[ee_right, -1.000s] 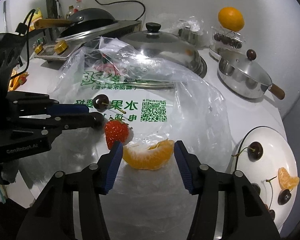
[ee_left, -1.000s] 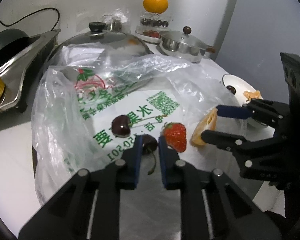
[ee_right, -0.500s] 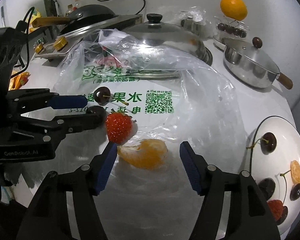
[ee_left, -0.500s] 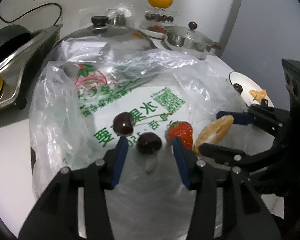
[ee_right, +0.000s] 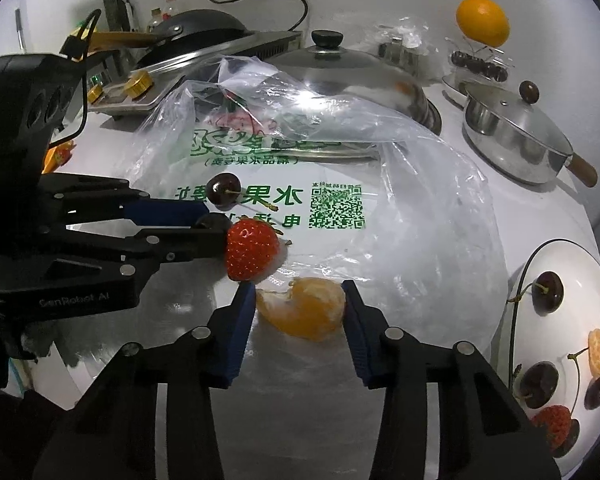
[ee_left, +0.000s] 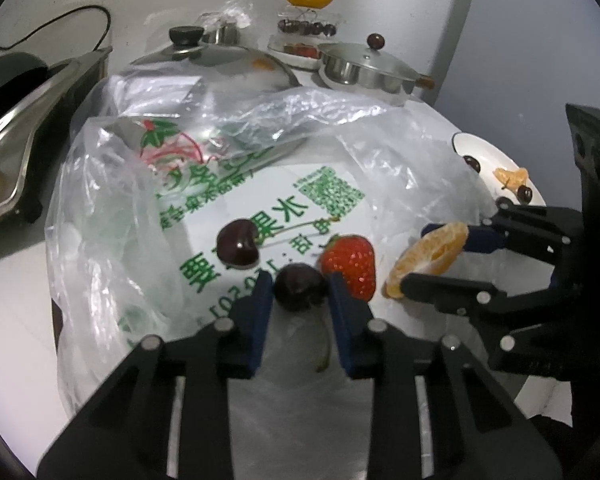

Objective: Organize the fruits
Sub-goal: 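Grasp the tangerine segment with the right tool while the left tool grasps a cherry, then carry the cherry in the left tool and tangerine segment in the right tool to the plate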

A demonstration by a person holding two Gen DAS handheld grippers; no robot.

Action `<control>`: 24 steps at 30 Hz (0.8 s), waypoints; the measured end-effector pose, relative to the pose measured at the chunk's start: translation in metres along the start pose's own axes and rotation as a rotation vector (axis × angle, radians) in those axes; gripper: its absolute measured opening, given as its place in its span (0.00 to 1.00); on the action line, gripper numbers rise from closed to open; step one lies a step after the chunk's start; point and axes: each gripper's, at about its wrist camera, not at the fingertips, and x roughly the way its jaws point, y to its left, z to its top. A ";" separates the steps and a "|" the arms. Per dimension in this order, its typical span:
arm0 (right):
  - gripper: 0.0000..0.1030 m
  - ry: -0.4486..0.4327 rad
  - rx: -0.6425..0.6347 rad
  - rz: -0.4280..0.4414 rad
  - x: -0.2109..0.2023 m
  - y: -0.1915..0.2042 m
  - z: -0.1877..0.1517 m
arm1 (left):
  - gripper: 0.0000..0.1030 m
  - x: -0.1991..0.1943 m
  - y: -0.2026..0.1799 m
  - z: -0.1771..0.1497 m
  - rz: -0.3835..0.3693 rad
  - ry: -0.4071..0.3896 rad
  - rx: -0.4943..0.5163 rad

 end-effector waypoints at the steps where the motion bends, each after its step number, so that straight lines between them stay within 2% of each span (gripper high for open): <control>1: 0.41 0.000 0.001 0.000 -0.001 0.000 0.000 | 0.28 0.000 0.001 0.000 -0.002 -0.001 -0.003; 4: 0.36 -0.004 0.002 -0.004 -0.003 0.000 0.001 | 0.28 -0.003 0.000 -0.001 -0.009 -0.008 -0.007; 24: 0.30 -0.017 0.014 -0.012 -0.012 0.001 -0.001 | 0.28 -0.037 -0.002 0.005 -0.027 -0.082 -0.010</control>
